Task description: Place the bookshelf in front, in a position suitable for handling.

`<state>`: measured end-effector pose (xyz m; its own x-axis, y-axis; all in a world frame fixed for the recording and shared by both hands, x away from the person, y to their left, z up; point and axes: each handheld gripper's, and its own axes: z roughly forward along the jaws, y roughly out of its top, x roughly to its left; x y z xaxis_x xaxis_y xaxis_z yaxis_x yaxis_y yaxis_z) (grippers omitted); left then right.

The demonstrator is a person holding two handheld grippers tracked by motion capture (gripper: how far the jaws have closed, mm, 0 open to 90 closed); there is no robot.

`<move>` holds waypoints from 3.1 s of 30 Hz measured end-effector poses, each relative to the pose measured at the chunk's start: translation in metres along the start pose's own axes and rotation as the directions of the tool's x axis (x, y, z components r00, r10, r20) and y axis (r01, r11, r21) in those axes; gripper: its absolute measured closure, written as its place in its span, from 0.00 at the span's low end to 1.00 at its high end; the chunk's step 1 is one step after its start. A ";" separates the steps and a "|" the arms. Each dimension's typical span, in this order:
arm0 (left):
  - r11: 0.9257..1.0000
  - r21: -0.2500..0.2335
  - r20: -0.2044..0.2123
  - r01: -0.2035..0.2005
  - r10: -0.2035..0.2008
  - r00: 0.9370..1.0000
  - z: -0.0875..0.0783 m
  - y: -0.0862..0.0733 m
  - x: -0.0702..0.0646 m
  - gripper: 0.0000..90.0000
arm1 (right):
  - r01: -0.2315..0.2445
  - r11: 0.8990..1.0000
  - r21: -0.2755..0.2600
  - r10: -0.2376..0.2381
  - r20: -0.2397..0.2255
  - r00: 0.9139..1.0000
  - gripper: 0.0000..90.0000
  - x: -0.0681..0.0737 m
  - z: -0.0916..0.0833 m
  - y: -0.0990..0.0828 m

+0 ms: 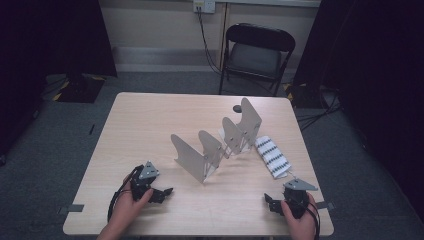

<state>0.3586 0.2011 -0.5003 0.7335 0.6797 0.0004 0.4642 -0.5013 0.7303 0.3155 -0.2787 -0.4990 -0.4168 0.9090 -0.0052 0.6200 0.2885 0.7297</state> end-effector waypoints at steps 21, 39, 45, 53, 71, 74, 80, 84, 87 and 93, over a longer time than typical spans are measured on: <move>1.000 0.000 0.002 0.000 0.000 1.000 0.000 0.000 0.000 0.11 | -0.073 0.997 -0.008 0.073 -0.027 0.997 0.25 -0.006 -0.004 0.004; 1.000 0.002 0.011 -0.003 0.003 1.000 0.001 0.000 0.001 0.10 | 0.026 1.000 -0.011 -0.025 0.056 0.998 0.50 -0.045 0.022 0.076; 1.000 0.002 0.010 -0.008 0.008 1.000 0.001 0.001 0.001 0.09 | 0.014 1.000 0.015 -0.014 0.042 0.999 0.49 -0.056 0.038 0.072; 1.000 -0.001 0.016 0.002 -0.002 1.000 0.002 0.001 0.000 0.09 | -0.011 0.999 0.047 0.012 -0.010 1.000 0.45 -0.041 0.038 0.066; 1.000 0.007 0.006 -0.004 0.004 1.000 0.002 0.001 0.001 0.07 | -0.030 0.996 0.078 0.027 0.039 0.999 0.68 -0.047 0.051 0.071; 1.000 0.008 0.007 -0.004 0.004 1.000 0.002 0.001 0.001 0.07 | -0.038 0.996 0.079 0.035 0.040 0.999 0.74 -0.047 0.051 0.071; 1.000 0.008 0.006 -0.003 0.003 1.000 0.002 0.001 0.001 0.06 | -0.071 0.995 0.074 0.069 0.034 0.997 0.83 -0.049 0.049 0.072; 1.000 0.008 0.007 -0.002 0.002 1.000 0.003 0.002 0.001 0.06 | -0.065 0.995 0.072 0.062 0.032 0.998 0.85 -0.049 0.046 0.075; 1.000 0.008 0.007 -0.002 0.002 1.000 0.003 0.002 0.001 0.06 | -0.077 0.995 0.065 0.075 0.031 0.997 0.86 -0.051 0.041 0.077; 1.000 0.009 0.006 0.001 -0.001 1.000 0.003 0.002 0.001 0.05 | -0.067 0.997 0.037 0.066 0.029 0.997 0.87 -0.051 0.028 0.096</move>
<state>0.3615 0.1992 -0.5011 0.7359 0.6771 -0.0041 0.4692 -0.5055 0.7241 0.4150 -0.2892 -0.4483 -0.3551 0.9345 0.0232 0.6708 0.2374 0.7026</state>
